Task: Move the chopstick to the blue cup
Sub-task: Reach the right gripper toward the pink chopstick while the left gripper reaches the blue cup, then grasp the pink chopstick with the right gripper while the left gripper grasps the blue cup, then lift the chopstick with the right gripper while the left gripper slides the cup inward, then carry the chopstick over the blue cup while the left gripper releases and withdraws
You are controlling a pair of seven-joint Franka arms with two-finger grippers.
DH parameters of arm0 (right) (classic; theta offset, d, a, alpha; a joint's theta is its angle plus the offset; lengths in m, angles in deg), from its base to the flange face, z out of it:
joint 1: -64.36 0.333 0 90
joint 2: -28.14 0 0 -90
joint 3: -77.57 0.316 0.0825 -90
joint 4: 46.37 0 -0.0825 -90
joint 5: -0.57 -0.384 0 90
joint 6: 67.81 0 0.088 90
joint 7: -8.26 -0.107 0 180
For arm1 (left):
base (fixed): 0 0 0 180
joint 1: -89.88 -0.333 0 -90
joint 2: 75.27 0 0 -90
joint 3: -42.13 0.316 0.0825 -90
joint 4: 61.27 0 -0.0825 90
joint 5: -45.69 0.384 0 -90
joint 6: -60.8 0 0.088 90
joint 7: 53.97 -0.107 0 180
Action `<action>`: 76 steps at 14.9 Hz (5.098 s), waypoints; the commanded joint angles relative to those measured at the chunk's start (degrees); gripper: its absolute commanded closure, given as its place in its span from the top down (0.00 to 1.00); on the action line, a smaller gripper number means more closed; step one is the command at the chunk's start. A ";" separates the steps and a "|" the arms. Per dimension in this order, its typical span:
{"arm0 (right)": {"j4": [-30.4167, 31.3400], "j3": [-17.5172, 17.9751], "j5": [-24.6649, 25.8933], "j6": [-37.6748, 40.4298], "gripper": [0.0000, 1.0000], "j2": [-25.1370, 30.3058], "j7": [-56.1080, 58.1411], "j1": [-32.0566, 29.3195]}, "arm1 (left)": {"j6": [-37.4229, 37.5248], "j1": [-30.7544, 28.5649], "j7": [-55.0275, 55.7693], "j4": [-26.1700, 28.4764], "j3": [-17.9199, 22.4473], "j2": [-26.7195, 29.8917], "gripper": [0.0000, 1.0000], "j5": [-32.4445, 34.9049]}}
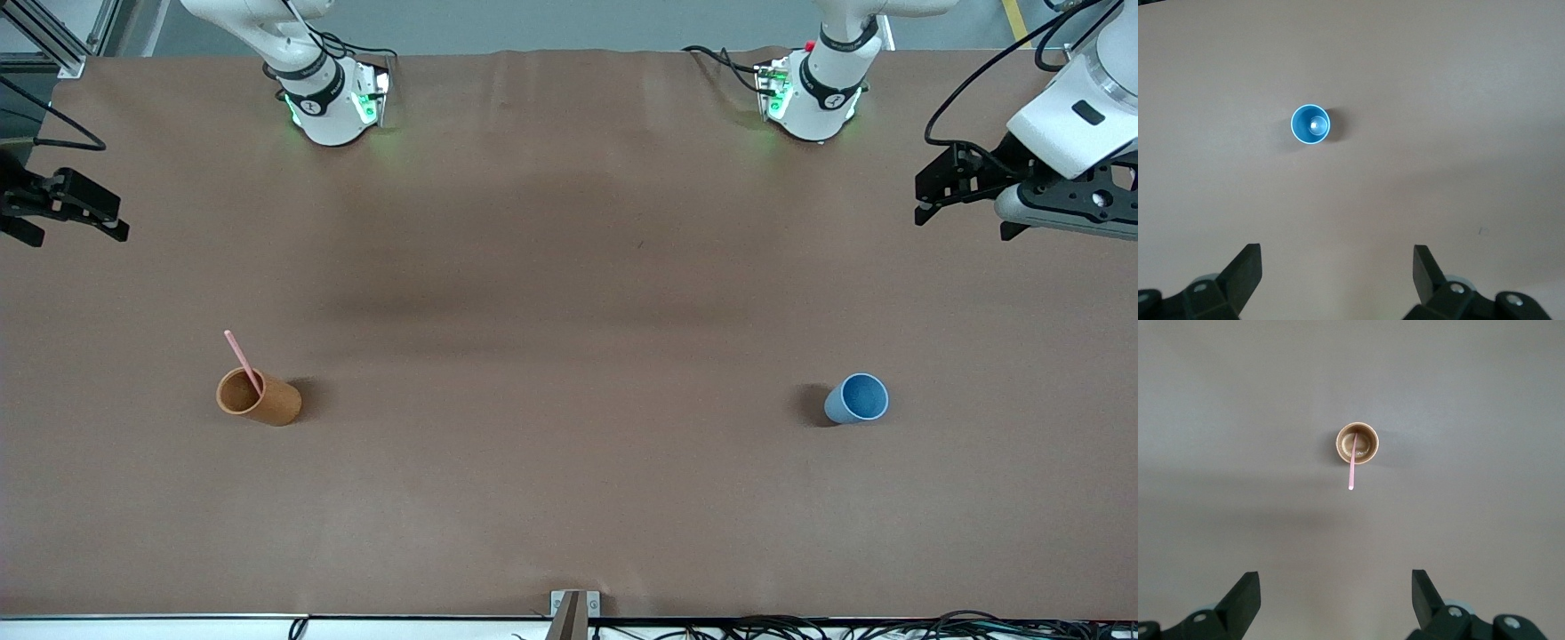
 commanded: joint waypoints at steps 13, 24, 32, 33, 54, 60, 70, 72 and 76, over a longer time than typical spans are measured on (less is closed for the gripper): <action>2.42 0.22 -0.77 -2.22 1.00 0.85 -0.21 -0.17 | -8.87 -3.41 -2.46 -0.90 4.28 -14.13 1.00 -2.61; 32.65 0.22 -0.69 -38.69 0.92 0.85 -0.12 -0.34 | -34.63 -5.08 -1.85 8.49 4.37 -30.33 1.00 -2.34; 44.70 0.22 -0.69 -55.93 0.66 -2.31 -0.38 -1.31 | -40.54 -5.08 -1.23 10.53 4.37 -34.82 0.26 -2.51; 44.71 0.22 -0.69 -55.94 0.66 -2.23 -0.38 -1.31 | -40.63 -5.08 -1.32 10.96 4.37 -34.82 0.15 -2.51; 41.98 0.22 -0.95 -51.63 0.23 -1.79 -1.09 -1.48 | -28.41 12.93 57.19 -4.23 -14.09 -36.38 0.00 4.16; 42.25 0.22 -0.95 -51.54 0.20 -1.88 -1.09 -1.48 | -31.75 18.21 64.49 -7.84 -14.18 -42.90 0.00 7.67; 25.15 -0.04 -0.95 -28.04 0.04 -1.88 -1.00 -1.66 | -36.94 19.53 69.96 -7.75 -14.53 -46.51 0.03 14.80; 17.06 0.04 -0.95 -17.93 0.04 -1.96 -1.17 -1.48 | -37.82 19.44 70.05 -7.67 -14.62 -46.51 0.28 14.71; 3.95 0.57 -1.04 -6.11 0.04 -3.45 -11.68 3.85 | -34.42 16.91 69.00 -7.23 -15.05 -41.52 1.00 14.89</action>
